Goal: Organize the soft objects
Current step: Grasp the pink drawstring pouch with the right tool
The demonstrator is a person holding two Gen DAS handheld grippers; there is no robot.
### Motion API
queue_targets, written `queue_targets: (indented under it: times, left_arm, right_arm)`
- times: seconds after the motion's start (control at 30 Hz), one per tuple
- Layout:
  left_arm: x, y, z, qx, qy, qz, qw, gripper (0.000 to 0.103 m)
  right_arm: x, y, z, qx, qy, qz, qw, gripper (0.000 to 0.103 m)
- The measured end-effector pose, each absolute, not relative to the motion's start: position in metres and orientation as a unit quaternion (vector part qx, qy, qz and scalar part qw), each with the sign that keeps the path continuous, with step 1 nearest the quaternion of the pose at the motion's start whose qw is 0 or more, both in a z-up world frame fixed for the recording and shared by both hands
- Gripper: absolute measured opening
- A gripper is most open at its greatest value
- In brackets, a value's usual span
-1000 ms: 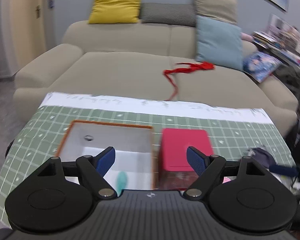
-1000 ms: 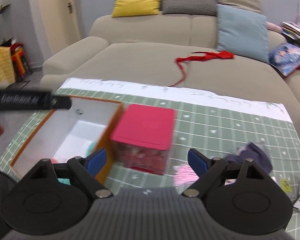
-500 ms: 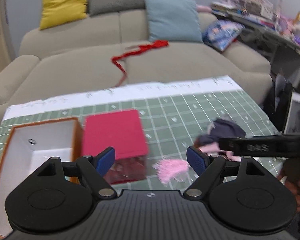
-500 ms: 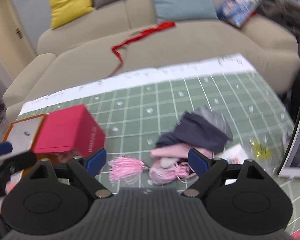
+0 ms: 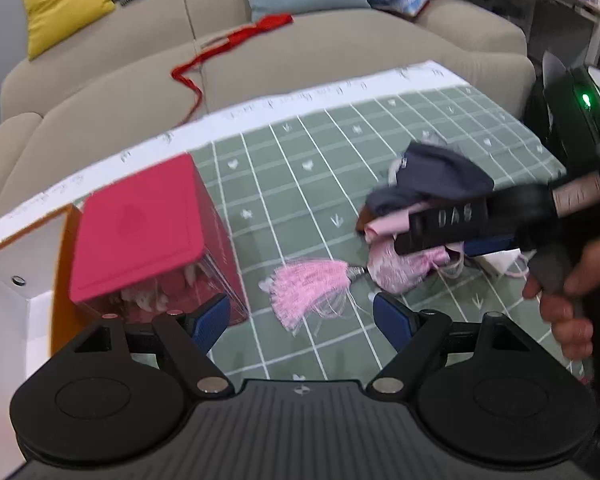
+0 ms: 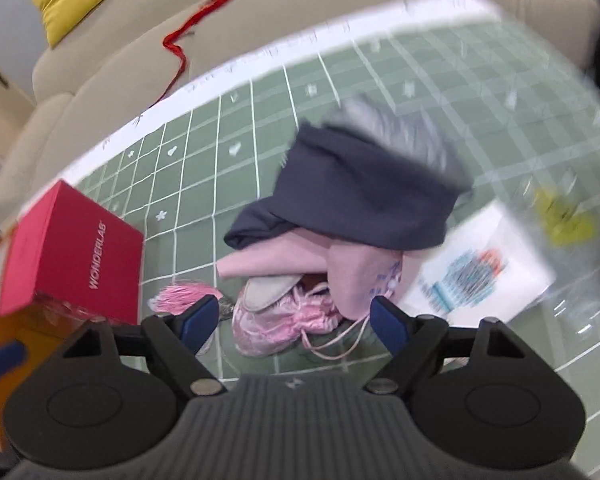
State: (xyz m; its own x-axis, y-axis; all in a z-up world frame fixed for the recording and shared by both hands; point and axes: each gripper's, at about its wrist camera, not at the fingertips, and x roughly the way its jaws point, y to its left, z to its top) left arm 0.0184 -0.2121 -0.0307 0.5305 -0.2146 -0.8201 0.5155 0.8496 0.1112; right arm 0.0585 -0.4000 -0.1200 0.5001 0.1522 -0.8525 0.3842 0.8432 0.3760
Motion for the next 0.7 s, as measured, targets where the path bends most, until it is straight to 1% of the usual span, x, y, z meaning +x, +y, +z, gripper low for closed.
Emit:
queue_targets:
  times: [0.03, 0.1, 0.3, 0.47, 0.53, 0.57, 0.7]
  left_arm:
    - [0.018, -0.212, -0.033, 0.17, 0.439, -0.216, 0.856, 0.095]
    - [0.019, -0.212, -0.037, 0.169, 0.444, -0.22, 0.852, 0.095]
    - [0.016, -0.216, -0.049, 0.181, 0.456, -0.222, 0.842, 0.095]
    - [0.013, -0.221, -0.051, 0.189, 0.459, -0.229, 0.838, 0.095]
    - [0.01, -0.221, -0.049, 0.19, 0.458, -0.233, 0.837, 0.095]
    - [0.009, -0.221, -0.049, 0.19, 0.457, -0.235, 0.837, 0.095]
    - [0.009, -0.22, -0.049, 0.193, 0.457, -0.23, 0.837, 0.095]
  right_arm:
    - [0.059, -0.407, -0.126, 0.29, 0.496, -0.071, 0.815, 0.076]
    - [0.06, -0.414, -0.132, 0.304, 0.494, -0.076, 0.811, 0.076]
    - [0.067, -0.405, -0.136, 0.285, 0.5, -0.057, 0.816, 0.068]
    - [0.07, -0.395, -0.138, 0.262, 0.509, -0.049, 0.818, 0.048]
    - [0.068, -0.396, -0.136, 0.261, 0.508, -0.04, 0.82, 0.042]
    - [0.067, -0.397, -0.136, 0.261, 0.509, -0.035, 0.82, 0.04]
    - [0.057, -0.396, -0.13, 0.239, 0.527, 0.004, 0.816, 0.037]
